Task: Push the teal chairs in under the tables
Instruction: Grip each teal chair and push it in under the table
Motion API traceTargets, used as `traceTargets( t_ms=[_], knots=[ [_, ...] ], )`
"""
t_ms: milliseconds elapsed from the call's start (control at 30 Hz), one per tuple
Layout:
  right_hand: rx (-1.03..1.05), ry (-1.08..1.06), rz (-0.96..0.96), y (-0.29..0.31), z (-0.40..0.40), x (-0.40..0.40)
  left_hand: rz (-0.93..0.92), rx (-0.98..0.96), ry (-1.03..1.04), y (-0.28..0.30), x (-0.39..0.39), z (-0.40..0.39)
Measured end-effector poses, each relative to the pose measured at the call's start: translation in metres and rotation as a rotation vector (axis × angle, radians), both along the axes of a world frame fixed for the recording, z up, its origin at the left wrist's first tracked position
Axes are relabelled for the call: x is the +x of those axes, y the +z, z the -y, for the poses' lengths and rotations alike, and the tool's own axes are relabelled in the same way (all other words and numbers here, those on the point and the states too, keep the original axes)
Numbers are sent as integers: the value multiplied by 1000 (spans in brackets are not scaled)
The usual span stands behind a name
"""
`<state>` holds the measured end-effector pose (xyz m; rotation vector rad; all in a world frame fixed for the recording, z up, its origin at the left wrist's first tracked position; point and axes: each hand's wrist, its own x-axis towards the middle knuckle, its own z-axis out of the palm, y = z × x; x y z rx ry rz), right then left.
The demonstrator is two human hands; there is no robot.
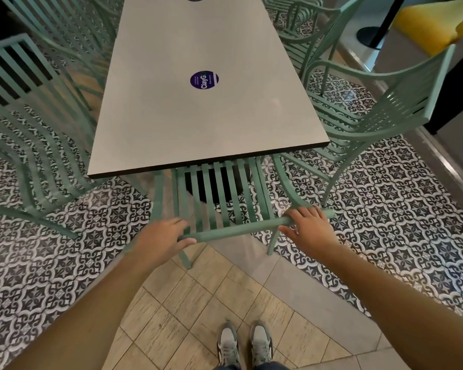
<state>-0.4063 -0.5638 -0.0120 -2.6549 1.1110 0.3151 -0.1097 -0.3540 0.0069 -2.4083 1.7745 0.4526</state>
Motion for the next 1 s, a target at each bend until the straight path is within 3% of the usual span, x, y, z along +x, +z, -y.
traceTargets(
  t_ms=[133,367,733,1000],
  knots=[
    [77,-231,149,22,0,-26,-65,-102,-34,29,-40,55],
    [73,-582,267,66,44,-112,-401,-227,5,73,-144,167],
    [-47,-639,330,85,177,-283,-85,-203,-309,101,-329,367],
    [-168,-539,336,123,324,-351,18,-252,-356,112,-419,519]
  ],
)
